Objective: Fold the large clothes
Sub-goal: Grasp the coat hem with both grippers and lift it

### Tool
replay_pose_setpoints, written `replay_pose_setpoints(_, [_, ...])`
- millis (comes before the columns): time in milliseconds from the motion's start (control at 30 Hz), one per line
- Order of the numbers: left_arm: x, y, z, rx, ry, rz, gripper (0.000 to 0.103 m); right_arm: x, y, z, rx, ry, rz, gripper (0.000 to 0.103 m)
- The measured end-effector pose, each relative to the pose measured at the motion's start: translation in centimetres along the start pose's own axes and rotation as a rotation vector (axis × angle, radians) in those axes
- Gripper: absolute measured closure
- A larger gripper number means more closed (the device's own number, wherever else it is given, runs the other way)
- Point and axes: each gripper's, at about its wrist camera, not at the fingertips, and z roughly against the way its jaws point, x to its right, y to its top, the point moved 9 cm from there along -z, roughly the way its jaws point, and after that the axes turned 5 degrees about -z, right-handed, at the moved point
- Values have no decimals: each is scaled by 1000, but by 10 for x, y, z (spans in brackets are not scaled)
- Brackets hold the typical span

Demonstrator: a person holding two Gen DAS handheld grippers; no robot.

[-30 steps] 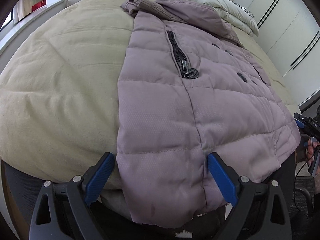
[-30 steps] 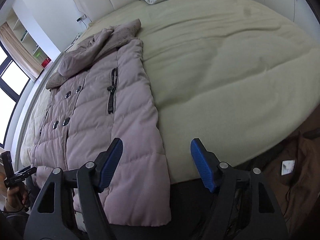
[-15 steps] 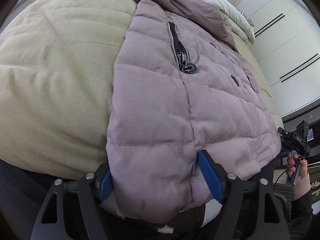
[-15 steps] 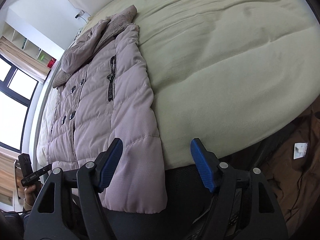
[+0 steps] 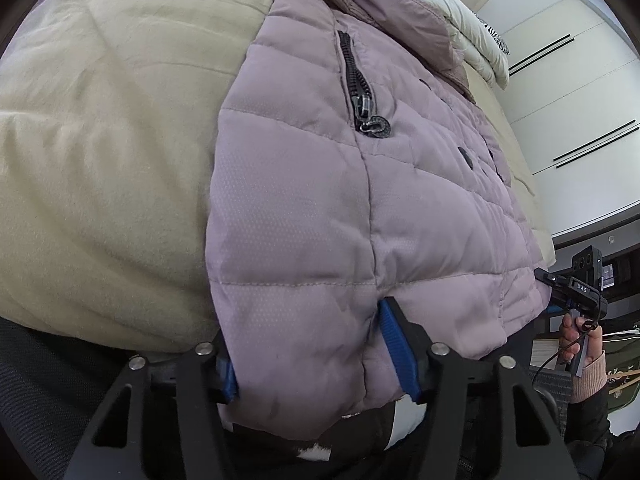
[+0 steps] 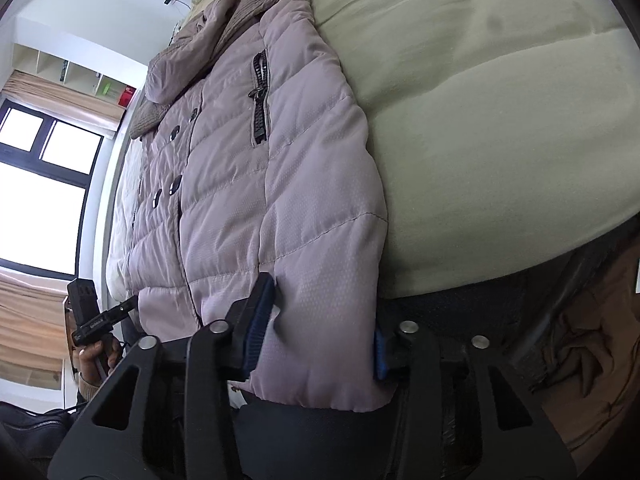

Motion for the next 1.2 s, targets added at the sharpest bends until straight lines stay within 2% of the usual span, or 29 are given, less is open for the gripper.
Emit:
replay_pose_setpoints(67, [2, 1, 2, 9, -22, 9, 70, -2, 0, -3, 4, 0, 9, 77])
replay_pose_setpoints(167, [11, 3, 7, 22, -21, -23, 87, -6, -3, -2, 24, -19, 42, 87])
replay_pose_setpoints(267, [20, 5, 15, 35, -10, -60, 92, -13, -3, 6, 65, -50, 98, 93])
replay_pose_setpoints(367, [30, 8, 34, 69, -22, -84, 94, -34, -7, 20, 114, -67, 163, 95])
replay_pose_setpoints(500, [38, 9, 65, 101, -17, -112, 95, -57, -14, 49, 162, -34, 193, 96])
replay_pose_setpoints(600, [29, 2, 73, 77, 1, -103, 95, -64, -24, 67, 161, -14, 209, 96])
replay_pose_setpoints(700, [24, 4, 75, 72, -39, -60, 96, -72, -24, 72, 170, 6, 210, 96])
replay_pose_setpoints(767, [26, 20, 83, 117, -91, -26, 96, -80, -12, 76, 191, 27, 212, 96])
replay_pose_setpoints(867, [34, 57, 108, 226, -158, 0, 96, -103, 20, 79, 235, 45, 237, 96])
replay_pose_setpoints(1033, [38, 131, 141, 387, -218, 16, 96, -146, 89, 105, 392, 67, 285, 97])
replay_pose_setpoints(1133, [41, 179, 154, 477, -186, -8, 96, -168, 139, 121, 504, 51, 299, 97])
replay_pose_setpoints(1200, [45, 211, 159, 523, -168, -25, 96, -187, 173, 125, 572, 10, 319, 97])
